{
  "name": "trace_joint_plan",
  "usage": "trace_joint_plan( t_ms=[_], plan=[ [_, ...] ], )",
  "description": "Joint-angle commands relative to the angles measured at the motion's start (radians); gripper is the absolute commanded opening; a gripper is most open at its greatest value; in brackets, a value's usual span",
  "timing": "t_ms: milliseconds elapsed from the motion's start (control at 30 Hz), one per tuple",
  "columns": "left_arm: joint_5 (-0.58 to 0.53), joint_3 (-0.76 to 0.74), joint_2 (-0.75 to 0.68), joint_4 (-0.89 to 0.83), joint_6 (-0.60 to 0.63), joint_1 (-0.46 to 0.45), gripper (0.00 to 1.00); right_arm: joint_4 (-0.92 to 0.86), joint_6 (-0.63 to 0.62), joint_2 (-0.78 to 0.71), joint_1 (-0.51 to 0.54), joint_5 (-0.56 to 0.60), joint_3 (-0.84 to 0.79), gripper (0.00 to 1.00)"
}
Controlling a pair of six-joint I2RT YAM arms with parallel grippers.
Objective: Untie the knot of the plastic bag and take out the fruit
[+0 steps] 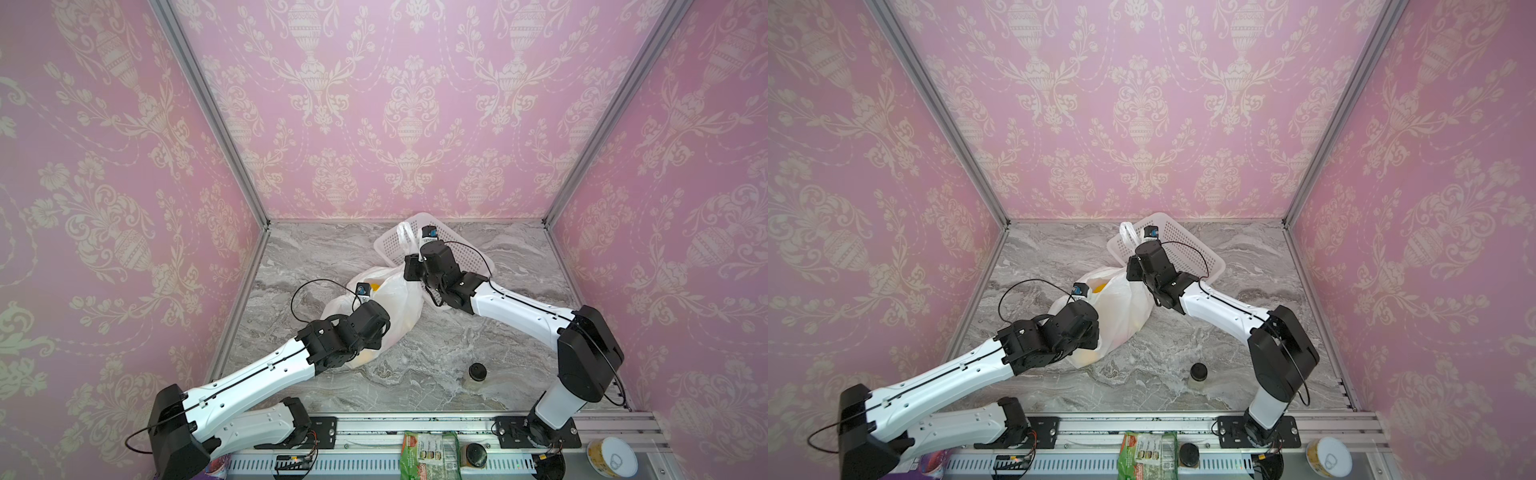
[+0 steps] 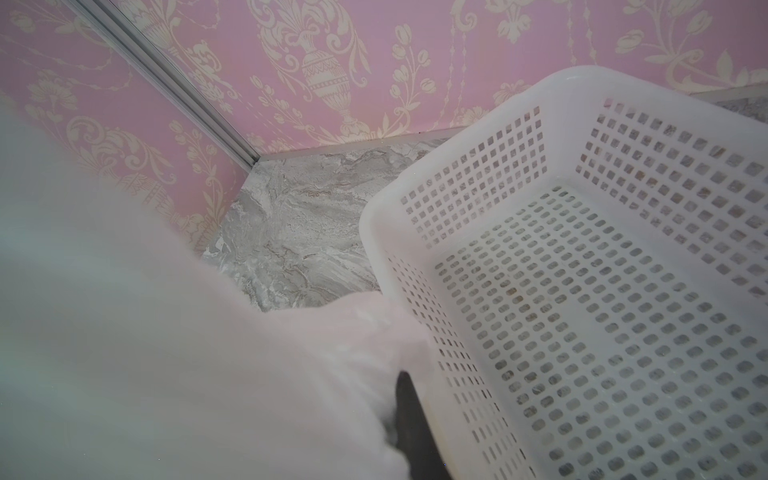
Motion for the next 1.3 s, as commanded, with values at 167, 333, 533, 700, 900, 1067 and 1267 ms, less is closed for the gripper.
trace_joint_plan(
  t_ms=[167,333,533,700,900,1067,1267],
  plan=[
    [-0.080,0.021,-0.141,-0.021,0.072,0.040,0.00,0.097,0.027,-0.135,-0.001,-0.002,-0.175,0.22],
    [-0.034,0.041,-0.217,-0.026,0.120,0.098,0.00,0.162,0.017,-0.232,-0.001,0.000,-0.291,0.40],
    [0.000,0.091,-0.229,-0.075,0.169,0.119,0.00,0.160,-0.033,-0.293,-0.001,0.002,-0.298,0.68],
    [-0.002,0.111,-0.242,-0.087,0.189,0.123,0.00,0.102,-0.069,-0.269,0.000,0.012,-0.209,0.77],
    [-0.005,0.112,-0.242,-0.093,0.199,0.128,0.00,0.044,-0.106,-0.236,0.000,0.007,-0.103,0.86],
    [-0.008,0.118,-0.251,-0.093,0.204,0.133,0.00,0.019,-0.117,-0.232,0.000,0.006,-0.070,0.71],
    [0.015,0.117,-0.248,-0.037,0.241,0.205,0.00,-0.026,-0.112,-0.210,0.000,0.030,-0.009,0.12]
  ],
)
